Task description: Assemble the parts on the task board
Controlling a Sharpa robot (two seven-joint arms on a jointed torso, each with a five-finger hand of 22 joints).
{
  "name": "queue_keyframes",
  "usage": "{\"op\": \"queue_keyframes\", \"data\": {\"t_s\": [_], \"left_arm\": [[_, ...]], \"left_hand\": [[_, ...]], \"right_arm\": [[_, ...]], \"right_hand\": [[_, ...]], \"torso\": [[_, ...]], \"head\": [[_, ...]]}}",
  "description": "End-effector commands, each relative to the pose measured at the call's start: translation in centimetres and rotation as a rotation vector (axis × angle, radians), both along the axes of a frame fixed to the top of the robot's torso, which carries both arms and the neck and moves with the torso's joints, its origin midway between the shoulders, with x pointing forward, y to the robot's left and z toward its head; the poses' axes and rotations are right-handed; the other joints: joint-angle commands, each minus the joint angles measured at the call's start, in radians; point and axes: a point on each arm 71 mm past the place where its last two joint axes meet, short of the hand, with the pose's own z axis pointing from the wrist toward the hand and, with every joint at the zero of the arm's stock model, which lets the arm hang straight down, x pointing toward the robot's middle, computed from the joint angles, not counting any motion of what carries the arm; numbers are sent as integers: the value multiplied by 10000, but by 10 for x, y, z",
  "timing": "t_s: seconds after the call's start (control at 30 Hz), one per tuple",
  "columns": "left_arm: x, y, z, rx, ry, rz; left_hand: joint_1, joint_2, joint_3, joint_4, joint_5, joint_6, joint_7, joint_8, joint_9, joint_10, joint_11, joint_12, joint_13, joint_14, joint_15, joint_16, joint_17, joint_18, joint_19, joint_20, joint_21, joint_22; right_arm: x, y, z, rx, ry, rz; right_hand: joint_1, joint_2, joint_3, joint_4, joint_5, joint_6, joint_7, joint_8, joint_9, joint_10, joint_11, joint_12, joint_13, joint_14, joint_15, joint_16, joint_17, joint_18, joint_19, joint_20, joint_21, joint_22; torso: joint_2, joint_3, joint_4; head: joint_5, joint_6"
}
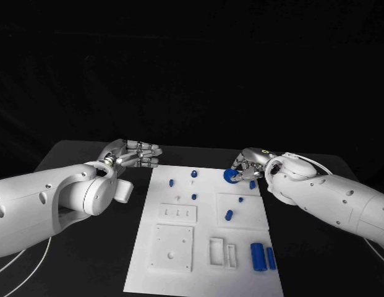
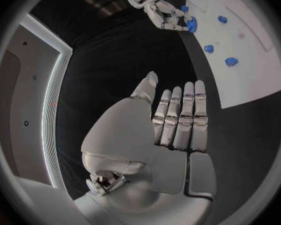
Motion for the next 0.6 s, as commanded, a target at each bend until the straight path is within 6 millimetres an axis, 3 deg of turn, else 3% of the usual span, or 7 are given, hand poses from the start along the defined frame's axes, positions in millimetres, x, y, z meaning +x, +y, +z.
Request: {"op": "queue_keyframes", "data": {"t_s": [0.03,0.2,0.27,0.37,0.6], "left_arm": [[0,-3,1,-3,-38,-201],[0,-3,1,2,-22,-213],[0,-3,1,4,-19,-216],[0,-3,1,5,-17,-218],[-1,-3,1,4,-16,-214]], "left_hand": [[-59,-6,-41,4,-61,-44,43,-10,15,-75,27,26,16,-85,-17,-65,8,-76,-63,-2,26,-15],[-59,-6,-41,4,-61,-44,43,-10,15,-75,27,26,16,-85,-17,-65,8,-76,-63,-2,26,-15],[-59,-6,-41,4,-61,-44,43,-10,15,-75,27,26,16,-85,-17,-65,8,-76,-63,-2,26,-15],[-59,-6,-41,4,-61,-44,43,-10,15,-75,27,26,16,-85,-17,-65,8,-76,-63,-2,26,-15],[-59,-6,-41,4,-61,-44,43,-10,15,-75,27,26,16,-85,-17,-65,8,-76,-63,-2,26,-15]], "right_arm": [[-2,0,-12,-290,663,133],[-3,1,-13,-439,670,164],[-4,2,-13,-587,617,194],[-5,5,-12,-758,488,265],[-10,17,-6,-999,-128,533]], "right_hand": [[-118,-22,183,-31,222,86,6,50,16,36,-8,45,10,75,-1,65,17,-137,537,84,-37,796],[-298,-53,883,-182,767,348,-55,45,14,48,-57,84,58,81,-24,83,67,-181,547,61,-15,896],[-407,-109,1268,-241,1435,444,-71,45,14,60,-85,109,90,82,-42,104,104,-196,556,42,27,932],[-607,-221,2006,-347,1853,553,-95,43,14,71,-110,135,128,80,-68,115,141,-217,557,16,55,958],[-956,-294,3062,-370,2168,702,-117,46,17,109,-150,159,177,77,-114,110,189,-225,562,-27,86,966]], "torso": [[6,-2,-20],[-8,-4,-17],[-15,-9,-6],[-19,-10,-1],[-33,-24,-8]], "head": [[26,-12],[13,-53],[10,-72],[24,-76],[63,-72]]}}
